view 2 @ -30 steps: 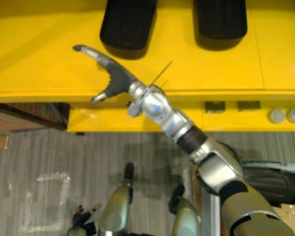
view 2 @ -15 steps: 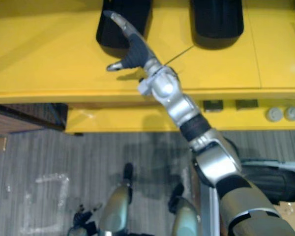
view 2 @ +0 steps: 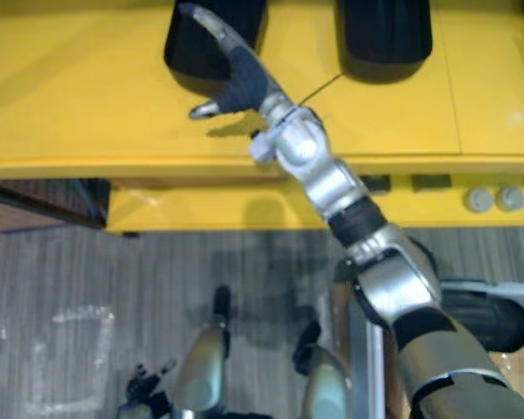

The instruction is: Walk over and take plastic housings, then place them on the shelf

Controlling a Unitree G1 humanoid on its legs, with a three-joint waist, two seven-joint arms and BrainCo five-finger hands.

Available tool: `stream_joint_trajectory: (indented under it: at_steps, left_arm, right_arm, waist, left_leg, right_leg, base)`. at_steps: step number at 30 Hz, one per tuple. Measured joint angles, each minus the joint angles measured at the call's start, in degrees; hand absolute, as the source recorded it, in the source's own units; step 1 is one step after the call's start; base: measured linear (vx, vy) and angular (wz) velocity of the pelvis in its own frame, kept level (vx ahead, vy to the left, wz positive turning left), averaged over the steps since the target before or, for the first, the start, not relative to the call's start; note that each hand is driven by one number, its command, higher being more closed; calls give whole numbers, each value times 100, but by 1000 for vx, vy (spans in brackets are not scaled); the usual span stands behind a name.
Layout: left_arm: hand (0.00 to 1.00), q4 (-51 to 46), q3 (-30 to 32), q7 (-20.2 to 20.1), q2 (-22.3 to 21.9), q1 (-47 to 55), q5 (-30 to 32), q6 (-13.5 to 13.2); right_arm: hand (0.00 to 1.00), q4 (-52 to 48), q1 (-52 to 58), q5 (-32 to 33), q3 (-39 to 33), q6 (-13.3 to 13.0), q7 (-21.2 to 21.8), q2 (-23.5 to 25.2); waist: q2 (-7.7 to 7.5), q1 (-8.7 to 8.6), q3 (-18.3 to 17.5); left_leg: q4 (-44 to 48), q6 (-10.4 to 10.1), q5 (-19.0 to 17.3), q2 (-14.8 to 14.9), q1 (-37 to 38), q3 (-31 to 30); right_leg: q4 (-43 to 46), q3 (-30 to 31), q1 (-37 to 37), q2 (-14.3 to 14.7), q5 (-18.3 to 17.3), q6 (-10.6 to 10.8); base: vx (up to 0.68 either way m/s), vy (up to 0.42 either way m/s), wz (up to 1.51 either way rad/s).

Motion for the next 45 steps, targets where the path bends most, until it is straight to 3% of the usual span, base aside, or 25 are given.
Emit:
stream_joint_trajectory:
  at_steps: [4, 15, 24, 34, 38, 45]
  left_arm:
    - [0, 18, 12, -8, 0, 1, 1, 0]
    - [0, 105, 6, -65, 17, 1, 4, -2]
    - [0, 109, -77, -101, 29, 6, 4, -20]
    - [0, 93, -234, -86, 33, 1, 4, -58]
    - [0, 61, -237, -81, 22, -2, 4, -57]
    - [0, -6, -236, -75, 18, -2, 4, -56]
  right_arm:
    - [0, -518, 267, 154, 312, -157, 232, -79]
    - [0, -1110, 922, 531, 897, -185, 720, -517]
    - [0, -105, 914, 466, 1003, -179, 724, -536]
    - [0, 1292, 291, -500, -13, -34, -147, -46]
    - [0, 1410, 222, -660, -315, 5, -308, 27]
    - [0, 1644, -18, -665, -524, 118, -403, 158]
  waist:
    - [-1, -94, 1]
    - [-4, -109, 0]
    - [-4, -94, 0]
    - [69, 2, 44]
    - [187, 10, 111]
    - [204, 49, 122]
  left_leg:
    - [3, 11, -7, -36, 2, 1]
    - [15, 32, -19, -64, 11, 79]
    - [15, 32, -18, -65, 14, 100]
    - [57, 43, -26, -70, -16, 84]
    - [145, 60, -41, -72, -107, 21]
    - [189, 61, -44, -81, -162, -45]
  right_leg:
    - [14, 0, 1, -36, -2, 3]
    - [85, 73, -70, -80, -4, 7]
    - [111, 109, -105, -84, -4, 7]
    - [103, 101, -100, -84, -4, 6]
    - [106, 39, -106, -82, -3, 6]
    - [109, -6, -100, -84, -4, 6]
  base:
    - [0, 0, 0]
    - [0, 0, -2]
    - [3, 3, -1]
    - [0, 0, 0]
    - [0, 3, 5]
    - [2, 10, 4]
